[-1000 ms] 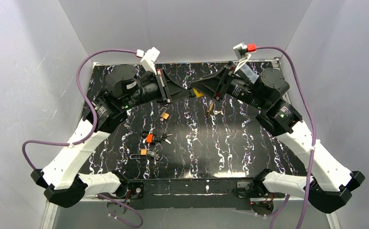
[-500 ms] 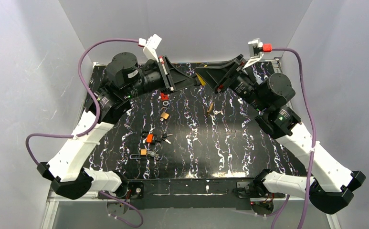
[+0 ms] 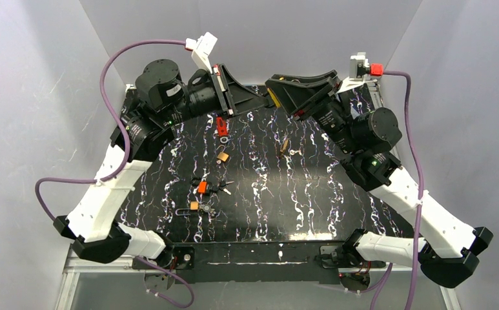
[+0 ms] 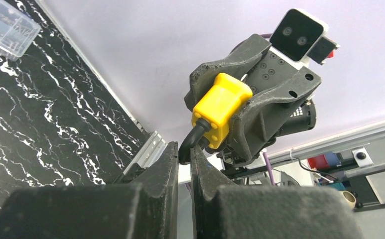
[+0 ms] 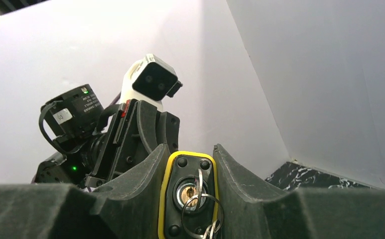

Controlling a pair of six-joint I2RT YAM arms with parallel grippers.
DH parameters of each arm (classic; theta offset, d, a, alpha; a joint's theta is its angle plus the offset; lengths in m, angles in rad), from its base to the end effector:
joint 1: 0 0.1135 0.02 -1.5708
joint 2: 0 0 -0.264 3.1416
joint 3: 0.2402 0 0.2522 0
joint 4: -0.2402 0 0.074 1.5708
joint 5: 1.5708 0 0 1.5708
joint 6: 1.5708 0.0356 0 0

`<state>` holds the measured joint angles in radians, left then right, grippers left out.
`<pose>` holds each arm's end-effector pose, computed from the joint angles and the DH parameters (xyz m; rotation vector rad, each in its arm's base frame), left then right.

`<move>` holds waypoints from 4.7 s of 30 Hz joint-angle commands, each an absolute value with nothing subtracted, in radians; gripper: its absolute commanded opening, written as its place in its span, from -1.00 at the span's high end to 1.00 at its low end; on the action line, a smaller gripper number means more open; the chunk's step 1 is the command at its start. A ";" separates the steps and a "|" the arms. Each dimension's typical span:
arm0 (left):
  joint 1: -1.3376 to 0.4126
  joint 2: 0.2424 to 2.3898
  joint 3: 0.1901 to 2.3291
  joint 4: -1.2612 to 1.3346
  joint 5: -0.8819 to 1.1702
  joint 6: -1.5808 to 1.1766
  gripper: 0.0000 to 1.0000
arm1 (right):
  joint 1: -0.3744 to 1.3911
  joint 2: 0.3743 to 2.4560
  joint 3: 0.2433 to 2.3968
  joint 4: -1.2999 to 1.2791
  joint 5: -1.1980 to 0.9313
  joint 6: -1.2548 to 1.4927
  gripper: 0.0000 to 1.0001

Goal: Lock with the key
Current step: Lock the lock, then place the lock at the center of the board.

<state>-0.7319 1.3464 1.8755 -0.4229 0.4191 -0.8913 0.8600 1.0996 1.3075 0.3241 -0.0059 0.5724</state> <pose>0.1751 -0.1767 0.5576 0.2584 1.6804 -1.5771 0.1446 0.1683 0.5136 -0.1671 1.1134 1.2953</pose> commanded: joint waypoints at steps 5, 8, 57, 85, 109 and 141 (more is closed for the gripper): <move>-0.745 1.436 2.036 0.138 0.519 -1.051 1.00 | 1.026 1.325 1.148 -0.072 -0.376 0.625 0.97; -0.732 1.454 2.019 0.204 0.531 -1.110 1.00 | 1.032 1.350 1.141 -0.055 -0.380 0.634 0.97; -0.447 1.175 1.603 -0.740 0.922 -0.411 1.00 | 0.506 1.004 0.901 0.409 -0.879 0.864 -0.39; -0.451 1.177 1.583 -0.747 0.917 -0.410 1.00 | 0.595 1.076 1.020 0.341 -0.923 0.801 0.19; -0.450 1.140 1.579 -0.786 0.781 -0.337 1.00 | 0.429 0.982 0.870 0.176 -0.846 0.729 0.97; -0.799 1.776 1.345 -0.378 0.437 -0.631 1.00 | 0.442 1.112 0.702 -0.434 -0.140 0.729 0.97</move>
